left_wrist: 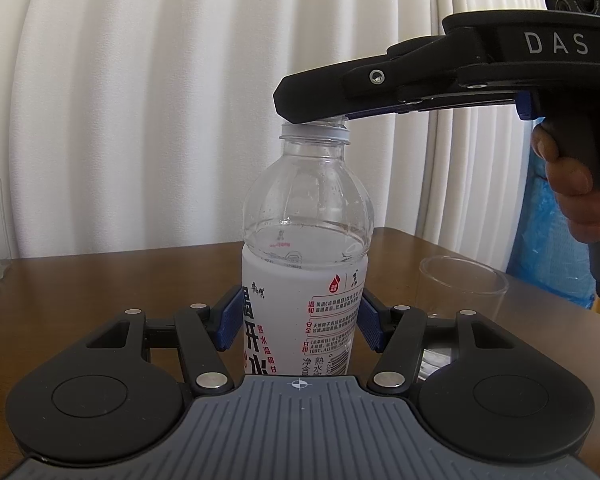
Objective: Unscrew bottle cap and pour
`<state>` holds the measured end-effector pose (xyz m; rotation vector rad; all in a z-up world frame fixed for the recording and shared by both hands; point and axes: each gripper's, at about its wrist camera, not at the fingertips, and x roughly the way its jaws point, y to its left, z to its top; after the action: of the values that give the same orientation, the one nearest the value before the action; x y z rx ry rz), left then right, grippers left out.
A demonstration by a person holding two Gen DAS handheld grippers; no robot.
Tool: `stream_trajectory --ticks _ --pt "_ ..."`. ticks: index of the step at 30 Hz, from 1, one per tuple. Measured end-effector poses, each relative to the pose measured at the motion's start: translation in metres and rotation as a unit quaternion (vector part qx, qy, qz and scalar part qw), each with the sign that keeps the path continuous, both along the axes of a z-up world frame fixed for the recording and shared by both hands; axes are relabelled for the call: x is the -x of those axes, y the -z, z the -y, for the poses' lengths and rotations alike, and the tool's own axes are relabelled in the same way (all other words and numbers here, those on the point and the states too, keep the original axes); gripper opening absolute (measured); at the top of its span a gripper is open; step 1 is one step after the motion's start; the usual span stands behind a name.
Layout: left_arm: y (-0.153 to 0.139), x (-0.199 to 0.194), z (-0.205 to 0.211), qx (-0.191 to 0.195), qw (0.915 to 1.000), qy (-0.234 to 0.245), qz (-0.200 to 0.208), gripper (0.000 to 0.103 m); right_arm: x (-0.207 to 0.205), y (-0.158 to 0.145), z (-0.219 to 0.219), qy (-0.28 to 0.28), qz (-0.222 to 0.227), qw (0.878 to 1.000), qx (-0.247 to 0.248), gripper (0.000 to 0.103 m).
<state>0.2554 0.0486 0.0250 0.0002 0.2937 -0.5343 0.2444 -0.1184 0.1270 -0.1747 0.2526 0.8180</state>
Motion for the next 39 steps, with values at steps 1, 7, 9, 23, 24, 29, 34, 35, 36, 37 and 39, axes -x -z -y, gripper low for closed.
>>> stream_trajectory --ticks 1,7,9,23,24,29,34,35,36,37,39 --pt "0.000 0.000 0.000 0.000 1.0000 0.000 0.000 0.059 0.000 0.000 0.000 0.000 0.001 1.000 0.001 0.033" --pt "0.000 0.001 0.001 0.001 1.0000 0.000 0.000 0.059 0.000 -0.001 -0.001 0.006 0.009 1.000 0.003 0.040" --pt "0.000 0.001 0.001 0.001 1.0000 0.000 -0.001 0.059 0.000 -0.001 -0.001 0.008 0.012 1.000 0.000 0.040" --pt "-0.001 0.002 0.001 0.001 1.0000 0.000 -0.001 0.059 0.005 0.000 -0.005 0.002 0.022 1.000 0.011 0.036" --pt "0.000 0.002 0.001 0.001 1.0000 0.000 -0.001 0.059 0.006 0.000 -0.006 0.003 0.025 1.000 0.013 0.036" --pt "0.000 0.002 0.000 0.001 1.0000 0.000 -0.001 0.059 0.008 0.001 -0.009 0.006 0.038 0.999 0.026 0.036" --pt "0.001 0.004 0.000 0.001 1.0000 0.000 0.000 0.059 0.011 0.001 -0.011 0.007 0.046 0.998 0.034 0.037" --pt "0.001 0.004 0.001 0.001 1.0000 0.000 0.000 0.059 0.012 0.001 -0.011 0.008 0.048 0.998 0.035 0.037" --pt "0.001 0.005 0.001 0.001 1.0000 -0.001 0.000 0.059 0.013 0.001 -0.011 0.008 0.049 0.998 0.036 0.037" --pt "0.001 0.005 0.001 0.001 1.0000 -0.001 0.000 0.059 0.013 0.001 -0.011 0.008 0.049 0.998 0.037 0.037" --pt "0.001 0.005 0.000 0.001 1.0000 -0.001 0.000 0.059 0.013 0.001 -0.011 0.009 0.051 0.998 0.036 0.037"
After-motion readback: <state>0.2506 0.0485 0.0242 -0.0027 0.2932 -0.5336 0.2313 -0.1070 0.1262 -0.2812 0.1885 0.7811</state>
